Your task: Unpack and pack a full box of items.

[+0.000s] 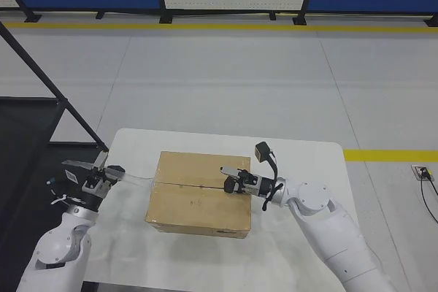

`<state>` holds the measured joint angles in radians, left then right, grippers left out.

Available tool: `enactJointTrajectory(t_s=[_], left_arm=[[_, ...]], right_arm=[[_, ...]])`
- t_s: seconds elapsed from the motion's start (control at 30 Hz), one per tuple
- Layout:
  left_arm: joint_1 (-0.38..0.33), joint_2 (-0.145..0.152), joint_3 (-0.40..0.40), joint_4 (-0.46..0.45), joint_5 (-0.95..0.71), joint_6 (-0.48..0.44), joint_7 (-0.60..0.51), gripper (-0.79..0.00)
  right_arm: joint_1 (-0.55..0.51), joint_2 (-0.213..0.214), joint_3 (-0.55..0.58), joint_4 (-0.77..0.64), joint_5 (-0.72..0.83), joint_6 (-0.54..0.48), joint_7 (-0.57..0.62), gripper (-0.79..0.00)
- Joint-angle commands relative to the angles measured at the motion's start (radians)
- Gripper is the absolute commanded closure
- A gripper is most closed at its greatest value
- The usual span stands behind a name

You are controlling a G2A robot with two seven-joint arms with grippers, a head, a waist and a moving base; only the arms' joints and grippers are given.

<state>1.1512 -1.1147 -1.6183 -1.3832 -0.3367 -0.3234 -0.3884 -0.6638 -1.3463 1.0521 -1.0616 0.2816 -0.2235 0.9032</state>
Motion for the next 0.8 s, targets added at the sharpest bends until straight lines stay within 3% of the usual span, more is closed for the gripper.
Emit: enactJointTrajectory(t_s=[0.0, 0.4, 0.77], left_arm=[[0.01, 0.0, -0.001, -0.024, 0.017, -0.004, 0.005, -0.785], [0.068, 0.003, -0.028, -0.173, 0.044, -0.011, 0.002, -0.785], [0.094, 0.002, -0.018, -0.286, 0.085, -0.002, -0.007, -0.785]], right_arm=[[0.0, 0.0, 0.0, 0.0, 0.0, 0.0, 0.0, -0.785], [0.0, 0.0, 0.0, 0.0, 0.0, 0.0, 0.0, -0.785], [-0.076, 0.018, 0.049, -0.116, -0.011, 0.012, -0.04, -0.785]])
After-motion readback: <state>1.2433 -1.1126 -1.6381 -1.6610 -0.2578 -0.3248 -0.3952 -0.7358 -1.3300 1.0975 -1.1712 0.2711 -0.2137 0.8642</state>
